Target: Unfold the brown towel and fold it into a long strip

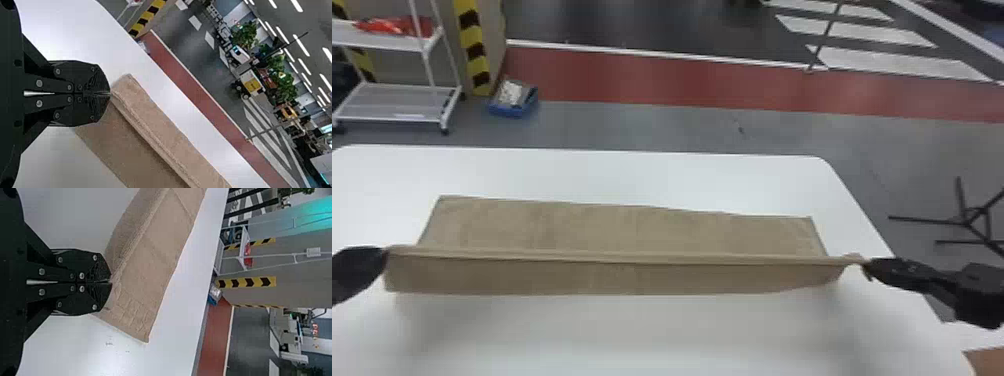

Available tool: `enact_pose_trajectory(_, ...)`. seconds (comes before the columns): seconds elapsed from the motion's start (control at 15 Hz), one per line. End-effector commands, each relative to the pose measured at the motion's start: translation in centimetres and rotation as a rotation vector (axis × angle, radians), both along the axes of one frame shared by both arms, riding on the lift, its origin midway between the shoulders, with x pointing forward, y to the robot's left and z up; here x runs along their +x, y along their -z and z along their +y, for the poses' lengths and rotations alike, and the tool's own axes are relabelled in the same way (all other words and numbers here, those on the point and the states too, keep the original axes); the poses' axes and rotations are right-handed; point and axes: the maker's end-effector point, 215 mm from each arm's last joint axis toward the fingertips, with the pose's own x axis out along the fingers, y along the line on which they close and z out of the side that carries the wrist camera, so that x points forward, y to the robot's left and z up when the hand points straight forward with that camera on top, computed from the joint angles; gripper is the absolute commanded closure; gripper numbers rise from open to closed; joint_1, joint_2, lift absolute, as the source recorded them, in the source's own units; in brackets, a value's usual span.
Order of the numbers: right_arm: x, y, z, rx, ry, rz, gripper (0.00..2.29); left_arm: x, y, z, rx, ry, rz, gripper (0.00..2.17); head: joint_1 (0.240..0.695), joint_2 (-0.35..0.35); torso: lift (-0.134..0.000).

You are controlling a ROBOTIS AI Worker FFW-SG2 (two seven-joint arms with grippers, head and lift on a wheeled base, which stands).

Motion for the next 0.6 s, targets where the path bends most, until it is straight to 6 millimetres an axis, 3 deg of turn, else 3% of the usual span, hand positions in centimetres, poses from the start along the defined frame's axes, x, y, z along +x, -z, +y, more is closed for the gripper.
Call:
enact_pose_trajectory(0.0, 2.3, 0.4, 0.2, 0.048, 0.039, 0.072, 2.07, 3.5, 0.9, -0.3, -0.021, -0.035, 0.049, 1.43, 0.695, -0.207, -0.122)
enact_pose_trajectory(0.53, 8.3, 0.8, -1.2, 0.042, 0.104, 0.174, 2.07, 11.6, 0.1, -2.5, 0.006, -0.049, 0.097, 1.43, 0.695, -0.198, -0.122)
